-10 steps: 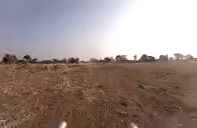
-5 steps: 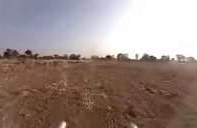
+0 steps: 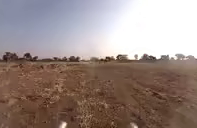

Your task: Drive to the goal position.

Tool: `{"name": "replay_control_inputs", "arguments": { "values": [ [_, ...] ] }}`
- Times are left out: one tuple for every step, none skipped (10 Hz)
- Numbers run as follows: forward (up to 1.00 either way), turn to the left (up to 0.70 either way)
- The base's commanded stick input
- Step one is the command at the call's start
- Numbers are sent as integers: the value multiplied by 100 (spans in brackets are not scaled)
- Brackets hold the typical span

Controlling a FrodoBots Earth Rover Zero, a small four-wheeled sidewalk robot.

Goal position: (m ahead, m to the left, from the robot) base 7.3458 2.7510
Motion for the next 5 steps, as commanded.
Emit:
{"name": "replay_control_inputs", "arguments": {
  "values": [
    [70, 0],
    [70, 0],
    [70, 0],
    [70, 0],
    [70, -10]
  ]
}}
